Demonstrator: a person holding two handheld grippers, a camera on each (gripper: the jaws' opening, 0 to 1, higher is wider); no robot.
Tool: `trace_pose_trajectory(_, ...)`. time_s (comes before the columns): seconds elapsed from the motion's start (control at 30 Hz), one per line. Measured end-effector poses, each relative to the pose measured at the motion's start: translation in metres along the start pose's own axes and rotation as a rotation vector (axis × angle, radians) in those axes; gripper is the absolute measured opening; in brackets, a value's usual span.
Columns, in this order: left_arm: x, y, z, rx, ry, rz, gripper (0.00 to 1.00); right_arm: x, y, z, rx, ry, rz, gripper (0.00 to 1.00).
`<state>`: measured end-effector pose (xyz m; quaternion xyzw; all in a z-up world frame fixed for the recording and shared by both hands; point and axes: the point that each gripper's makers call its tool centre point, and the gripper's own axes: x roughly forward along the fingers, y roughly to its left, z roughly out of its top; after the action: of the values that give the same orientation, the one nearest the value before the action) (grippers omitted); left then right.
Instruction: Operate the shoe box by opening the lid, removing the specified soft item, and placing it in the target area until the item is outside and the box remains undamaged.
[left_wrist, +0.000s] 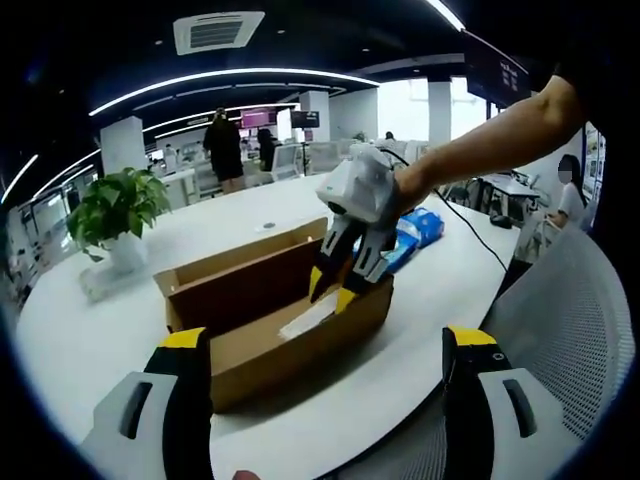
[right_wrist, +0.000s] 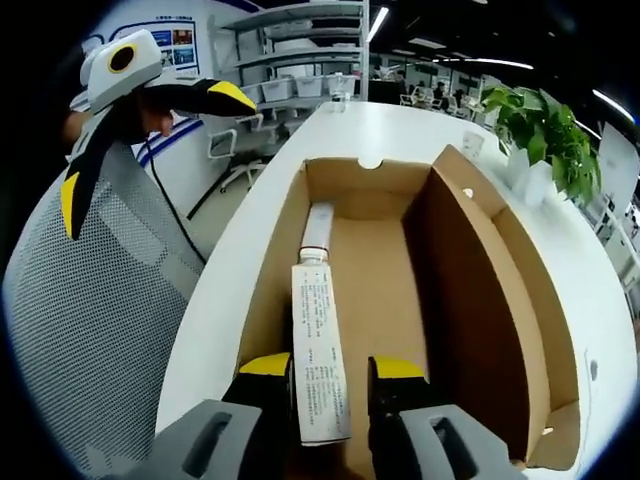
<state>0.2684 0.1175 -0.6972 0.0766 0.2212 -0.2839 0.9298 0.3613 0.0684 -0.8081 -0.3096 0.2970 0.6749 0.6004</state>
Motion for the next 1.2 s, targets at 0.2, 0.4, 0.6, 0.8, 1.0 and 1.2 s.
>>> trace_pose_trajectory(0.2,0.0,0.0,-0.001,-0.002,0.002,0.001,0.99,0.001,0.002,0.0,-0.015,0.005,0.007,0.18)
trace_pose_trajectory(0.4,0.0,0.0,-0.001,-0.003,0.005,0.001,0.99,-0.001,0.002,-0.001,-0.025,0.009,0.001,0.15)
trace_pose_trajectory(0.6,0.0,-0.001,-0.001,-0.002,0.005,0.001,0.99,-0.003,0.004,0.001,-0.028,0.006,0.003,0.15)
trace_pose_trajectory(0.8,0.0,-0.001,-0.001,-0.001,0.006,0.0,0.99,-0.012,0.001,0.006,-0.051,-0.011,-0.019,0.15)
trace_pose_trajectory(1.0,0.001,-0.001,-0.001,0.0,0.005,-0.003,0.99,-0.024,-0.003,0.014,-0.054,-0.011,-0.039,0.14)
trace_pose_trajectory(1.2,0.001,-0.001,0.0,-0.003,0.0,-0.008,0.99,-0.044,-0.008,0.026,-0.094,-0.023,-0.072,0.14)
